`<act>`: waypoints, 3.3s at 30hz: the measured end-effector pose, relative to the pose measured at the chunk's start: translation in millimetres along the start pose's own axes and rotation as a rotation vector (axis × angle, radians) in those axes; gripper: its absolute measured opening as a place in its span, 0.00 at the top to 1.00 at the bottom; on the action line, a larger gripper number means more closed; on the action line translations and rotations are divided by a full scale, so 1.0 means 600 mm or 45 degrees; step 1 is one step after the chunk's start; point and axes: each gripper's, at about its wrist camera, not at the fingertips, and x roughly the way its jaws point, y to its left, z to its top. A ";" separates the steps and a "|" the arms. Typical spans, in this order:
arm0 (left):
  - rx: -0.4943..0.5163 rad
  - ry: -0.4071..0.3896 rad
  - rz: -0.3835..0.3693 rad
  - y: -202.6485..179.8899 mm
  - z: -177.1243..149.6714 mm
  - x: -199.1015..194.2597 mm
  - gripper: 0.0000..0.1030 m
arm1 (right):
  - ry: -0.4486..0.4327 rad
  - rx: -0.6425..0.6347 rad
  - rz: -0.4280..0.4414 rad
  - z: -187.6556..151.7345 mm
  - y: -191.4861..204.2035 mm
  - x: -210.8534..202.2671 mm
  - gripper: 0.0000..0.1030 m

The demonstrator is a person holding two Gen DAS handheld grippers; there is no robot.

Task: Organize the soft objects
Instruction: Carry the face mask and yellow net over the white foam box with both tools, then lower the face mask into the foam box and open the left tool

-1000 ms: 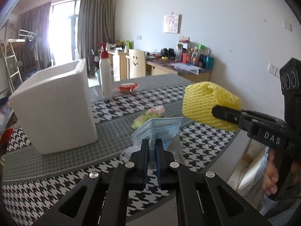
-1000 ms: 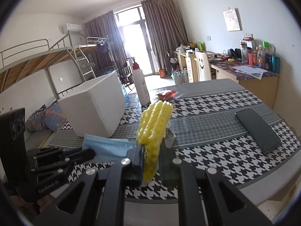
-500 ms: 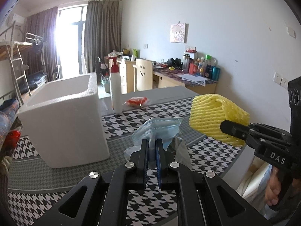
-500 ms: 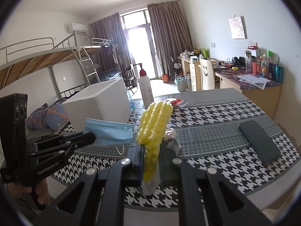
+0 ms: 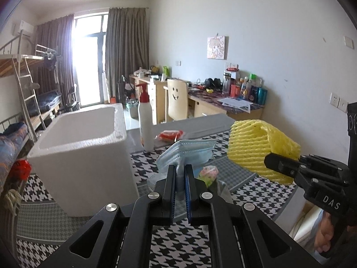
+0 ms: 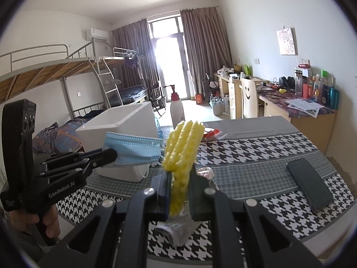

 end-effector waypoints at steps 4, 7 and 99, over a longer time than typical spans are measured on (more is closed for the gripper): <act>-0.001 -0.007 0.004 0.003 0.008 0.003 0.92 | -0.009 -0.009 0.007 0.006 0.001 0.004 0.84; 0.018 -0.021 0.008 0.004 0.017 0.004 0.92 | -0.018 -0.012 0.010 0.011 0.000 0.005 0.84; -0.138 -0.066 0.405 0.172 0.120 0.047 0.92 | -0.024 -0.211 0.316 0.156 0.121 0.125 0.84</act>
